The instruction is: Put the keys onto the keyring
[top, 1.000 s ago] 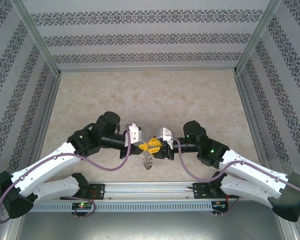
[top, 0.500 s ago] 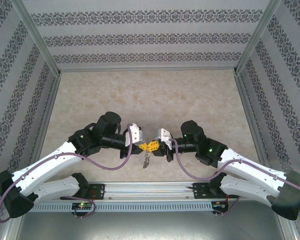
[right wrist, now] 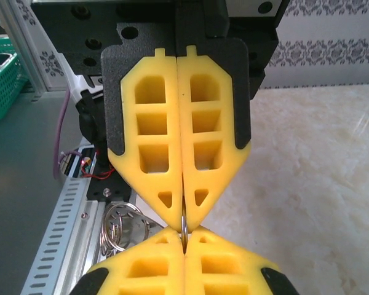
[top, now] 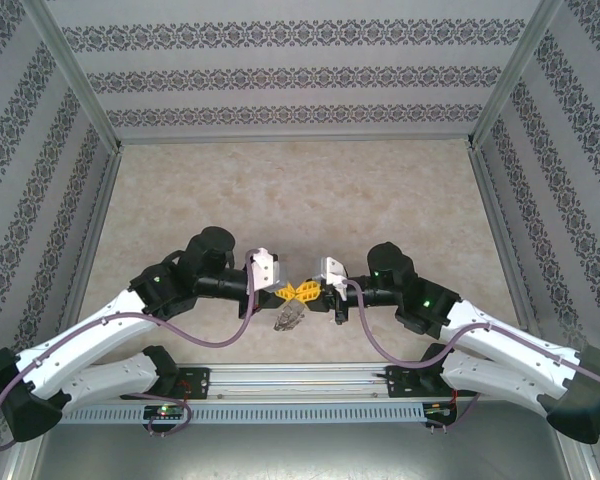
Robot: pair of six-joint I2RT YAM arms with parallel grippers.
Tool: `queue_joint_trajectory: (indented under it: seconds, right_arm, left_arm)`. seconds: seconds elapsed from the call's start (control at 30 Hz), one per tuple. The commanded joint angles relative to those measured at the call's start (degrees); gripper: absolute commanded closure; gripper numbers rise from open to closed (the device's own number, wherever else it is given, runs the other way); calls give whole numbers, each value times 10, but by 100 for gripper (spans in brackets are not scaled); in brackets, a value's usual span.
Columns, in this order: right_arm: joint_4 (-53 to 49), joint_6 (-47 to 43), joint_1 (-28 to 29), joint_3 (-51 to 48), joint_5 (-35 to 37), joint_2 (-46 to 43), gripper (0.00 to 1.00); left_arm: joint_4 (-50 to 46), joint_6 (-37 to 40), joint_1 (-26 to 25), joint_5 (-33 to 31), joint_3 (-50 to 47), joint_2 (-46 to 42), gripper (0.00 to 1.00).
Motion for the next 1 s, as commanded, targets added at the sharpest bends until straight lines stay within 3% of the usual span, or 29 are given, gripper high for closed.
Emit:
queue_joint_trajectory:
  seconds: [0.0,0.17,0.27,0.33,0.4,0.53,0.7,0.83,0.97]
  right_arm:
    - [13,-2,2,3,1,-10,100]
    - [3,-2,1,6,6,-4,100]
    - [9,1,1,6,5,-2,86]
    - [10,2,1,7,6,-1,82]
    - [12,1,1,8,8,0,84]
    - [10,-1,1,9,9,0,99]
    - [18,-1,0,9,-2,-2,100]
    - [47,11,-3,-8,-21,-29,100]
    - [96,38,-13,-31,-49,-57,100]
  left_arm:
    - [47,-17,-10,31,-6,-23,100]
    - [42,-16,-10,35,-1,-22,100]
    - [39,-15,-10,37,3,-19,100]
    - [38,-14,-10,38,4,-16,100]
    - [38,-14,-10,39,4,-14,100]
    - [37,-14,-10,39,3,-12,100]
    - [44,-18,-10,37,1,-9,100]
    - [69,-27,-10,20,-16,-27,78]
    - [103,-37,-10,-12,-41,-54,74]
